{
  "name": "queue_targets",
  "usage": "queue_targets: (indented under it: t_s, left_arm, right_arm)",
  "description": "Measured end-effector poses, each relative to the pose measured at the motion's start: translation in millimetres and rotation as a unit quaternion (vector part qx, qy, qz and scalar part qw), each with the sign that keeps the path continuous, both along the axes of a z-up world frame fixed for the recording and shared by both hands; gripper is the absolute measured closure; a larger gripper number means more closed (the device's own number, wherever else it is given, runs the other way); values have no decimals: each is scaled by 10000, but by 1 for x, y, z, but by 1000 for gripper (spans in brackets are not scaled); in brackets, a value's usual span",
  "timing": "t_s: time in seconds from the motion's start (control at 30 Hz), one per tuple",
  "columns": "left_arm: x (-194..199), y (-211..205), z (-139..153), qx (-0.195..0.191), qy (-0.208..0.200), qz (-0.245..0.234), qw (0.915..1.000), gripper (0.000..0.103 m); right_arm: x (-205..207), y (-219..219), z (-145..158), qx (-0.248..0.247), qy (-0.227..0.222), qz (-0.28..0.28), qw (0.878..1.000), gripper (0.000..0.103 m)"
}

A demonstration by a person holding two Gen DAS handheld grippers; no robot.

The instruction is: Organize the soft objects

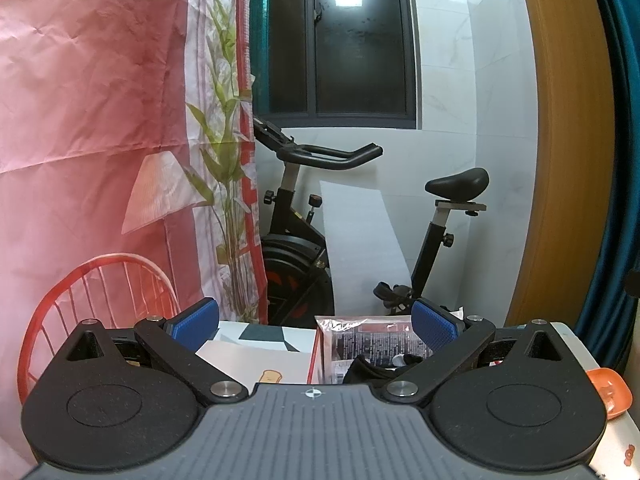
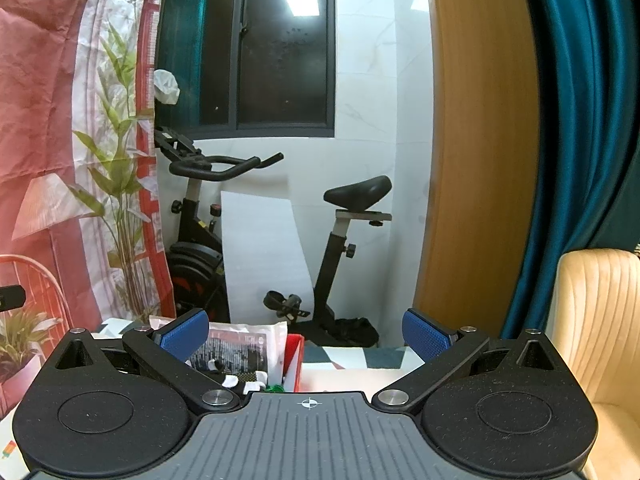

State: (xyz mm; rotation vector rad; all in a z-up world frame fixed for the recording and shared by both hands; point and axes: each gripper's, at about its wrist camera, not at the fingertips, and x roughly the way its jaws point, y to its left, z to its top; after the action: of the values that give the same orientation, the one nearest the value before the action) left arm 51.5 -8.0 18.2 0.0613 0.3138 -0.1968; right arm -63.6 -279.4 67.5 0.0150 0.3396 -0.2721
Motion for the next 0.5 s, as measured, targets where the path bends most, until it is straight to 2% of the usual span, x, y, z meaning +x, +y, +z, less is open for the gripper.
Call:
queue_targets:
  t_s: [0.5]
  left_arm:
    - [3,0,-2,-32,61,34,10000,0]
  right_arm:
    - [1,0,0,1,8,-10,10000,0]
